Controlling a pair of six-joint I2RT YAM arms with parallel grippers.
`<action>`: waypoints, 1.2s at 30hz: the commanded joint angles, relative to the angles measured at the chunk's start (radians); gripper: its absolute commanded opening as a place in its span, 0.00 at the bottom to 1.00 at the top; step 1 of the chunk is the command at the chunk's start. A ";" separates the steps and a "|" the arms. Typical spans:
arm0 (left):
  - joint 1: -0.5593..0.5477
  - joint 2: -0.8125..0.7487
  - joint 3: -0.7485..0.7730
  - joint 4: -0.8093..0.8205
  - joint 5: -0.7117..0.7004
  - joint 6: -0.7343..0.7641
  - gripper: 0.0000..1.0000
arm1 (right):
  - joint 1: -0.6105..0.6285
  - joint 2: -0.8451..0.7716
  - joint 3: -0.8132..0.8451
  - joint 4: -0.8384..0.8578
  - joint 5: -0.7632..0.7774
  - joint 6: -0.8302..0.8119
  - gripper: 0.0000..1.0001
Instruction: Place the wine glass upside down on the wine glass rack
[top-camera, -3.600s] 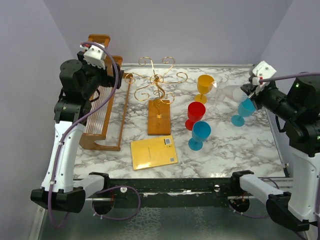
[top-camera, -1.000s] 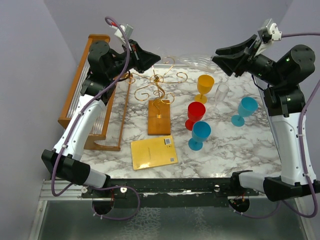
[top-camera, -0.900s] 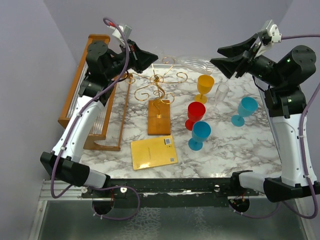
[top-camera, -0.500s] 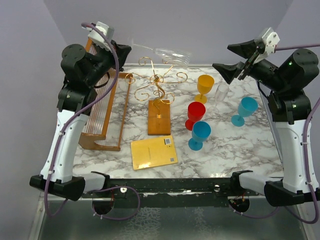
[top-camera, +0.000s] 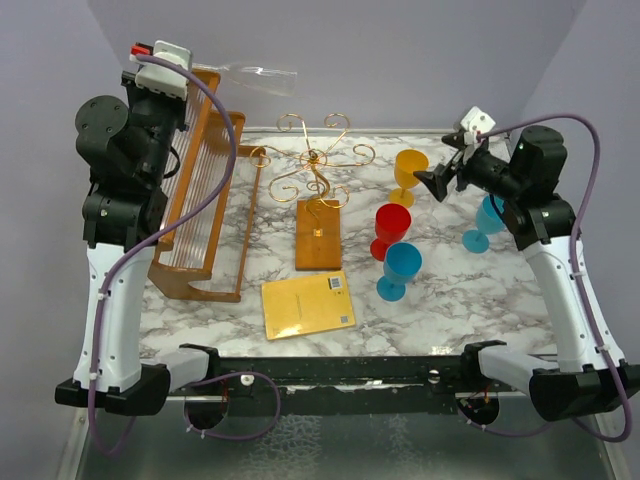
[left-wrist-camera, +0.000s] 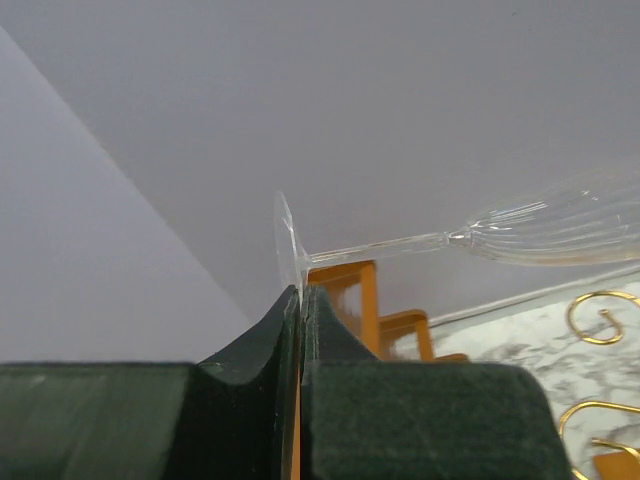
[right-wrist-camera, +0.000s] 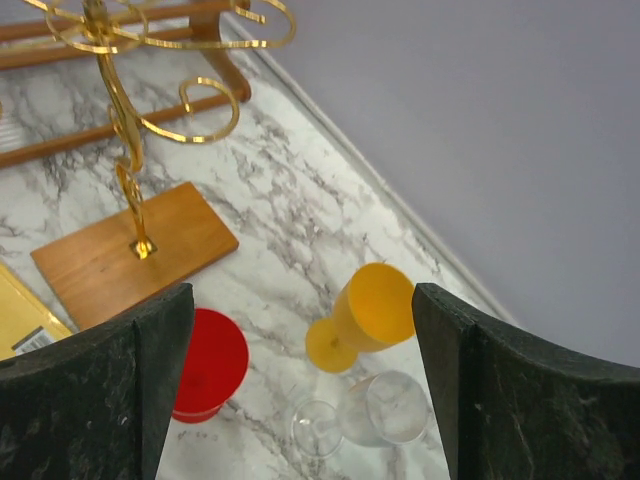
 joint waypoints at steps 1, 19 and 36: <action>0.006 0.025 0.027 0.024 -0.167 0.242 0.00 | -0.002 -0.045 -0.096 0.080 0.025 0.005 0.89; -0.102 0.195 -0.093 0.108 -0.225 0.800 0.00 | -0.003 -0.088 -0.177 0.095 0.018 0.009 0.89; -0.185 0.220 -0.062 -0.170 0.036 1.000 0.00 | -0.002 -0.083 -0.196 0.100 -0.006 0.007 0.90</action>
